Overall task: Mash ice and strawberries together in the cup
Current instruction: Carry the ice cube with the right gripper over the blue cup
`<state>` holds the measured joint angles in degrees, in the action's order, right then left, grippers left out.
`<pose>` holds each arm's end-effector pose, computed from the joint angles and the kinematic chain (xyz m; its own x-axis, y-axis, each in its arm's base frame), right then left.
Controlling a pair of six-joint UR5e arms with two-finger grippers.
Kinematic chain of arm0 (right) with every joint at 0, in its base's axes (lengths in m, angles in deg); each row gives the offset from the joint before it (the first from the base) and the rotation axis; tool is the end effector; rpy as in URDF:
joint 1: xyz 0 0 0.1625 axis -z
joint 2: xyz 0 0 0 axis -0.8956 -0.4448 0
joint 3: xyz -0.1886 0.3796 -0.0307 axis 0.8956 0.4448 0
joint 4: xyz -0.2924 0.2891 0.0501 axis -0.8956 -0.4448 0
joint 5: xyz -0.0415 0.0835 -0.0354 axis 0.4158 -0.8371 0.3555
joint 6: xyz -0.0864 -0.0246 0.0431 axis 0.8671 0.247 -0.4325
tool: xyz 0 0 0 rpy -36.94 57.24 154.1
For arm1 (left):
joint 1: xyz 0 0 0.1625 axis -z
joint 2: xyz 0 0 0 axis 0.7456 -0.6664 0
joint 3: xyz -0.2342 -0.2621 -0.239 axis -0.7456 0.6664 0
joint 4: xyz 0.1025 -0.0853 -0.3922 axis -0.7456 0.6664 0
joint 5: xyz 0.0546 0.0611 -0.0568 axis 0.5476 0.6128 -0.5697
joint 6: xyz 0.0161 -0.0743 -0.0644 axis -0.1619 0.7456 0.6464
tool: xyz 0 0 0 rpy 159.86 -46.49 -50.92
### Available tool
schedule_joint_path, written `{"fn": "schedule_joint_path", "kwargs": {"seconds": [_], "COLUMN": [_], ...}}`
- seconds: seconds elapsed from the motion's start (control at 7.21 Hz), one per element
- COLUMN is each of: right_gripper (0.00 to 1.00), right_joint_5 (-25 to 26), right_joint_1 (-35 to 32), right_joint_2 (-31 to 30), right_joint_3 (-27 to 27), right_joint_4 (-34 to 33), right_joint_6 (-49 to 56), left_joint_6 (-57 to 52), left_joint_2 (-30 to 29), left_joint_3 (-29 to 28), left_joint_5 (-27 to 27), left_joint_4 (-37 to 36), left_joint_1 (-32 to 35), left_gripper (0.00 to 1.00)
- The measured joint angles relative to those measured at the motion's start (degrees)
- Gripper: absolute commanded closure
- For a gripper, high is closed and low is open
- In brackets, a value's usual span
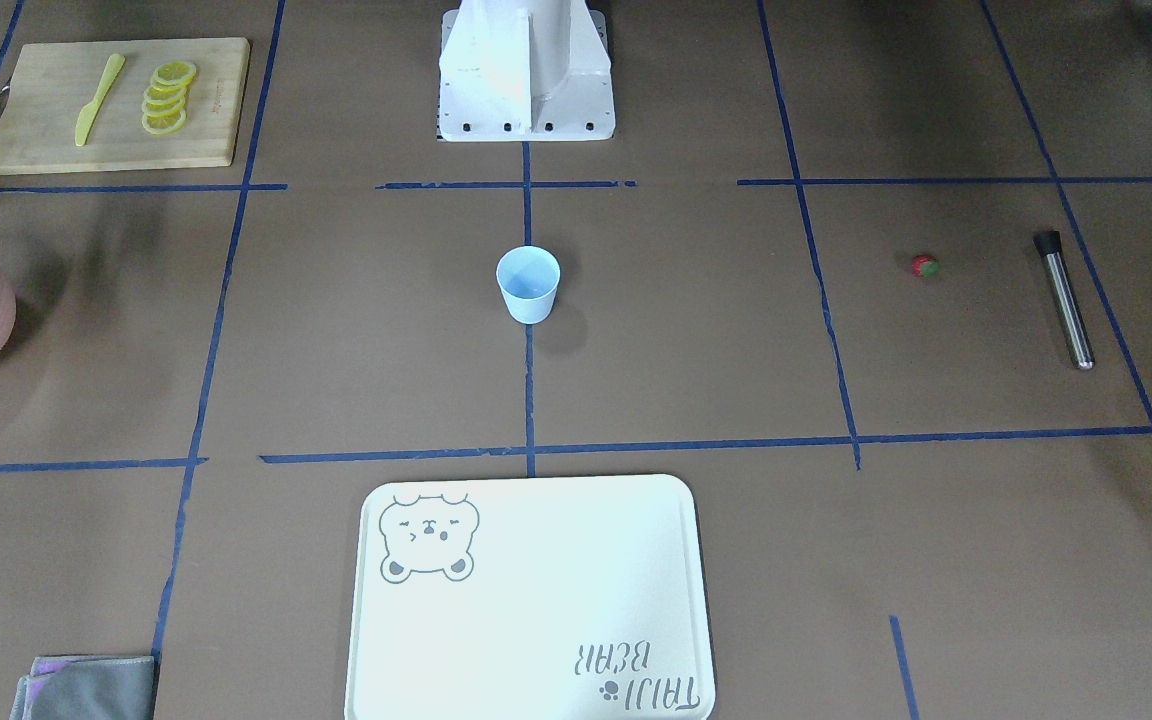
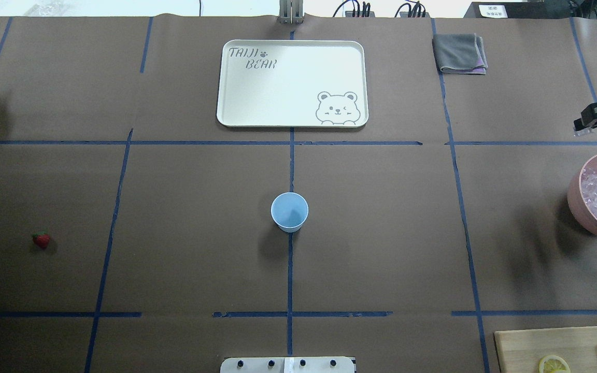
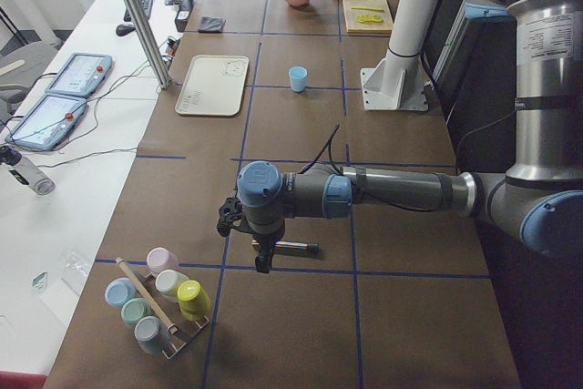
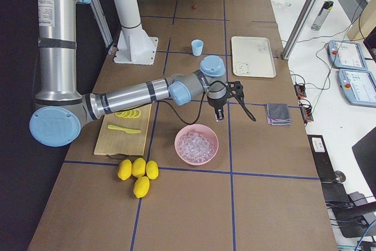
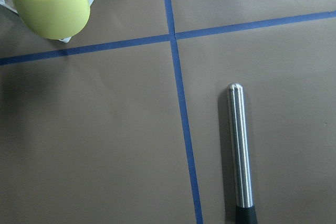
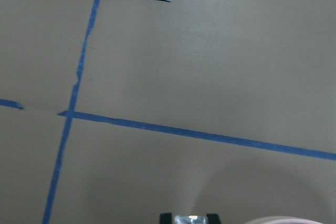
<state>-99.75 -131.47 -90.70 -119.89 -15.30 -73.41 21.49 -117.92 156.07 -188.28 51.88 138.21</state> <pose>-0.1270 -0.5061 0.4491 0.6808 -0.1716 0.7121 -0.0241 0.9664 0.2559 -0.0611 -0.4454 0.6300 0.6814 0.1590 -0.7145 -0.1044 0.9873 0.1201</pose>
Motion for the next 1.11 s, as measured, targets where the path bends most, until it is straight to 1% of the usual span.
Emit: {"fn": "schedule_joint_path", "kwargs": {"seconds": [0.28,0.42,0.55,0.83,1.11], "right_gripper": [0.98,1.00,1.00,1.00,1.00], "right_joint_5": [1.49,3.44,6.10,12.68,15.64], "right_joint_1": [7.57,11.06,14.32,21.42,26.71], "right_joint_2": [6.83,10.01,12.93,18.59,24.61], "right_joint_3": [0.06,-0.04,-0.17,-0.02,0.21], "right_joint_4": [-0.46,-1.50,-3.77,-8.44,-13.28], "right_joint_6": [-1.75,-2.13,-3.01,-8.56,-14.97], "left_joint_6": [-0.12,-0.08,-0.03,0.09,0.15], "left_joint_2": [-0.01,-0.03,-0.05,-0.05,-0.06], "left_joint_3": [-0.09,-0.14,-0.17,-0.16,-0.16], "left_joint_5": [0.01,0.01,0.01,-0.04,-0.04], "left_joint_4": [0.06,0.07,0.07,0.07,0.07], "left_joint_1": [-0.11,-0.26,-0.40,-0.60,-0.83], "left_gripper": [0.00,0.00,0.00,0.00,0.00]}}
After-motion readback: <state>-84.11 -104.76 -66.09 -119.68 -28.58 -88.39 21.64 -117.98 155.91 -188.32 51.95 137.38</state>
